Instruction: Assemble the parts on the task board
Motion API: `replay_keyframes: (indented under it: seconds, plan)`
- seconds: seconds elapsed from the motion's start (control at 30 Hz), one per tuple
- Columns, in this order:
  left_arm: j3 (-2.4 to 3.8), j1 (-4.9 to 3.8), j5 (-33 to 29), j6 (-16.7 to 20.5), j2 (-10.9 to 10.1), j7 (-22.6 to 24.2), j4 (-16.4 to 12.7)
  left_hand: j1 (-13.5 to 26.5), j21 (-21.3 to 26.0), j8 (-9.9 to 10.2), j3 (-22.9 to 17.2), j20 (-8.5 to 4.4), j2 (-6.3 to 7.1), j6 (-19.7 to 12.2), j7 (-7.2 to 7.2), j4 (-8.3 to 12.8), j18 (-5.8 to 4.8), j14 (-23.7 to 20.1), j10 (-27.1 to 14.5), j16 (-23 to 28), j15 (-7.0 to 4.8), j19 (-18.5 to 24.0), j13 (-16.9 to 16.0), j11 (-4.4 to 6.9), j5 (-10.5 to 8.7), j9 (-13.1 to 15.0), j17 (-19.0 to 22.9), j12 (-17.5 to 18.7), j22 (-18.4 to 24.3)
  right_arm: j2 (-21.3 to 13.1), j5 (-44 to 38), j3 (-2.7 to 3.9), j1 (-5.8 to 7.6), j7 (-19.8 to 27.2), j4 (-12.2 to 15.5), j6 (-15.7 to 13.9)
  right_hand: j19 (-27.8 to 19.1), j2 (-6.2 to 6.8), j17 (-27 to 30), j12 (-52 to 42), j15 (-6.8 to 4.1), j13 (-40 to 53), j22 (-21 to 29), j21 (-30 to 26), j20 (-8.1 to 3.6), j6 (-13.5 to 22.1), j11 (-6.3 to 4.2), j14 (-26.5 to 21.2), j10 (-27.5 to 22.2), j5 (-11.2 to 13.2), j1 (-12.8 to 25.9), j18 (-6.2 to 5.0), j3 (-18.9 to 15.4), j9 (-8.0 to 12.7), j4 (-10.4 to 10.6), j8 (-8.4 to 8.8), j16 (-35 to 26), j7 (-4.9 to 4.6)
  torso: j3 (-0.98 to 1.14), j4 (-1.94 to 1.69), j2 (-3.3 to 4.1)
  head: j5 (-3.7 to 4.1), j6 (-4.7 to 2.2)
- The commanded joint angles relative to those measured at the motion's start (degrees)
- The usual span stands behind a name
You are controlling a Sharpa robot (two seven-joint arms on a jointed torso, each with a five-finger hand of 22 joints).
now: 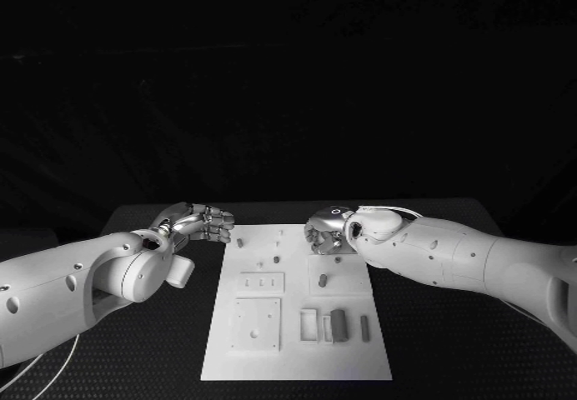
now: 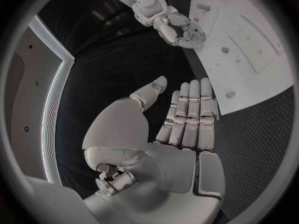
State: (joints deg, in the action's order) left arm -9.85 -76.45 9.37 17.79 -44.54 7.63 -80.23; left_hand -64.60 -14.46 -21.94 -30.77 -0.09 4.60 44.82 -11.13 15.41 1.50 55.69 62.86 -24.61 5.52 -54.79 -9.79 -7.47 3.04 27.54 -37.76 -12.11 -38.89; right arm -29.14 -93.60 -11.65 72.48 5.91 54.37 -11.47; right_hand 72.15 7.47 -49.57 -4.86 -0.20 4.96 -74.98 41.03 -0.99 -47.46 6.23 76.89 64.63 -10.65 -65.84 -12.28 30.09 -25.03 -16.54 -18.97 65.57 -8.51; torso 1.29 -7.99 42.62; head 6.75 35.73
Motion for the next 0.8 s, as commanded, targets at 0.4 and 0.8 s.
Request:
replay_keyframes:
  seconds: [0.4,0.8]
  plan:
    - [0.06,-0.09,0.17,-1.24,0.01,0.38,-0.25,0.83,0.16,0.26,0.19,-0.04,-0.02,0.23,0.02,-0.38,1.17,0.11,0.1,0.5,0.09,0.16,-0.11,-0.13,-0.07,-0.18,-0.23,0.52,-0.12,0.49,-2.45,-0.24,-0.08,-0.66,-0.38,1.37,-0.48,-0.98,0.59,-0.75,-0.27,0.66,-1.36,1.03,-0.11,-1.13,-0.29,-0.55,1.74,-0.27,-0.32,-2.72,0.59,-0.2,0.03,-0.49,1.13,0.18,0.16,-0.25,0.94,0.32,-0.15]
    - [0.06,-0.09,0.17,-1.58,0.0,0.16,-0.09,0.85,0.18,0.26,0.21,-0.04,0.01,0.23,0.02,-0.36,1.18,0.11,0.1,0.57,0.09,0.18,-0.15,-0.13,-0.08,-0.23,-0.32,0.58,-0.16,-0.07,-5.12,-0.46,-0.08,-2.2,0.12,3.64,-0.84,-1.01,1.48,-1.44,-0.81,2.0,-1.37,2.13,-0.23,-2.54,-0.86,-0.99,3.6,-0.26,-2.21,-2.72,0.81,-0.59,-0.15,-1.0,2.16,0.38,0.24,-0.17,1.39,0.47,0.2]
